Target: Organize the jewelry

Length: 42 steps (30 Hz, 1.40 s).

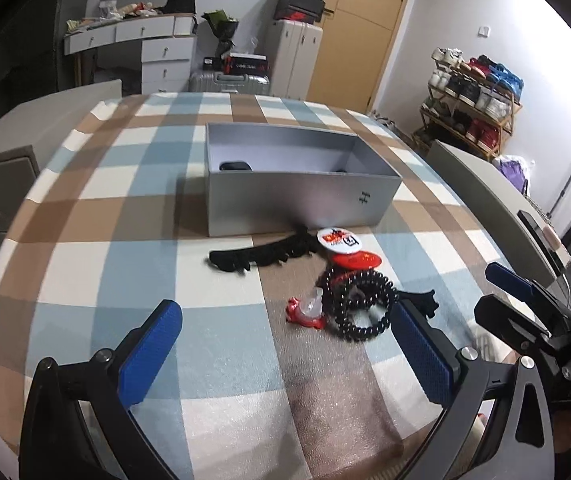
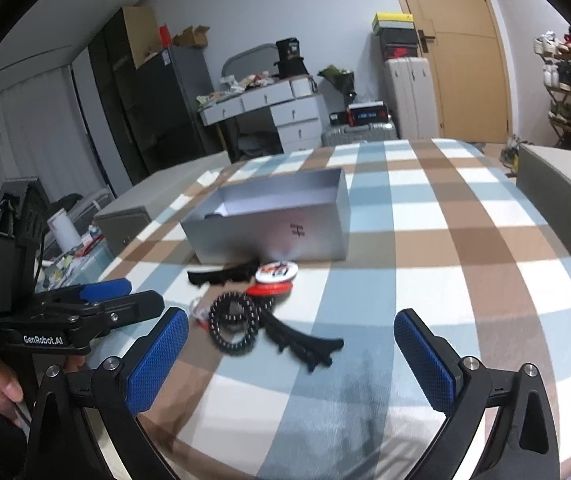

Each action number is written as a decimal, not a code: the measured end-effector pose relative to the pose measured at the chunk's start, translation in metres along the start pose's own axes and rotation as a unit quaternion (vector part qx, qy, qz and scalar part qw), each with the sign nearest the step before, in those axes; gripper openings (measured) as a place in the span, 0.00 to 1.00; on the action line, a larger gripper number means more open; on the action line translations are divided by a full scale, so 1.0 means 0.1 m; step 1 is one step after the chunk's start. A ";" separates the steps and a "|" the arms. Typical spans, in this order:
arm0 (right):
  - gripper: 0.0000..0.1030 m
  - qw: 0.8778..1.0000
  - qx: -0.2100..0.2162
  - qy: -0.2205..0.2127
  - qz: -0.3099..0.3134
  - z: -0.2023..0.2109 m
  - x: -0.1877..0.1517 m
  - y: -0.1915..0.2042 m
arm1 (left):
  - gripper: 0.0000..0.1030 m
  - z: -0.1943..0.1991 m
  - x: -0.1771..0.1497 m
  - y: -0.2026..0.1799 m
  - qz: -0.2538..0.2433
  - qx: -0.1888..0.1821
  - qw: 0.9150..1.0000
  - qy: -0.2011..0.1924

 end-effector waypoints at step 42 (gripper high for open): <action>1.00 0.997 0.031 0.055 0.035 -0.25 -0.08 0.36 | 0.08 0.09 0.08 0.16 -0.004 -0.060 0.998 0.007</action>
Point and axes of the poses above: each gripper's, at about its wrist camera, not at the fingertips, and z roughly against the way its jaws point, y to its left, x to its top, the point moved 6 cm from there along -z, roughly the way its jaws point, and after that the axes turned 2 degrees about -x, right-handed, at the moved point
